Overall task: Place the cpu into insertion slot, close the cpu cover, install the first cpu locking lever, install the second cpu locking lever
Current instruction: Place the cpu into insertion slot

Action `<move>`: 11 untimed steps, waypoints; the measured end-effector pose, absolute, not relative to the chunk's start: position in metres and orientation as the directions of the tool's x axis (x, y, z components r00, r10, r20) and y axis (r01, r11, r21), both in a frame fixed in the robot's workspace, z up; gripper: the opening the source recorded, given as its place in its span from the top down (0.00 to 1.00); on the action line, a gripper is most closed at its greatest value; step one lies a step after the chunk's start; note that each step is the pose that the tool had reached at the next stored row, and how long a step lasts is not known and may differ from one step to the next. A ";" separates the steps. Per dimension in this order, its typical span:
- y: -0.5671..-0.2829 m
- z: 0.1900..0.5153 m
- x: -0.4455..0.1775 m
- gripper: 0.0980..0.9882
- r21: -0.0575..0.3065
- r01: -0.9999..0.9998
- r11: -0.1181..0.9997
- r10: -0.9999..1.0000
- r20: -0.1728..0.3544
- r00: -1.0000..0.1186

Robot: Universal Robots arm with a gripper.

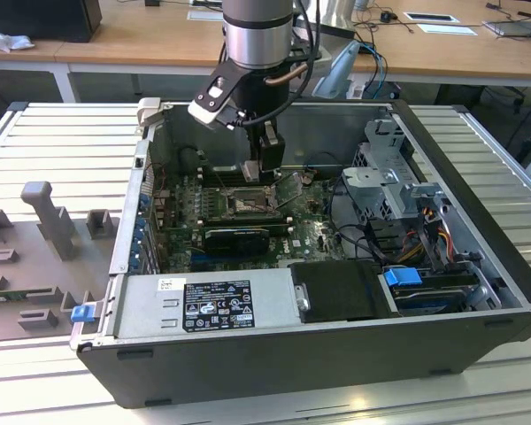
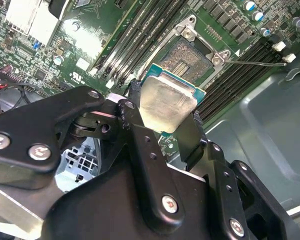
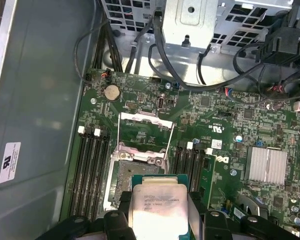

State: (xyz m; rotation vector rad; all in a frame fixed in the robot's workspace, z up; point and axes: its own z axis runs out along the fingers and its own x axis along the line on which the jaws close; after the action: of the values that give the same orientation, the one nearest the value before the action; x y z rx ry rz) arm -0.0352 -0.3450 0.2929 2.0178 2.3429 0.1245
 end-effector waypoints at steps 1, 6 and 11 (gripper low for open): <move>-0.345 0.292 -0.035 0.52 0.092 0.985 0.147 0.989 0.017 -0.149; -0.345 0.290 -0.035 0.52 0.092 0.985 0.144 0.989 0.017 -0.147; -0.345 0.288 -0.035 0.52 0.092 0.986 0.142 0.989 0.017 -0.144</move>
State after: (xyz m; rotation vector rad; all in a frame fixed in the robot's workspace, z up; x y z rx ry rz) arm -0.0352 -0.3450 0.2878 2.0235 2.3378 0.1243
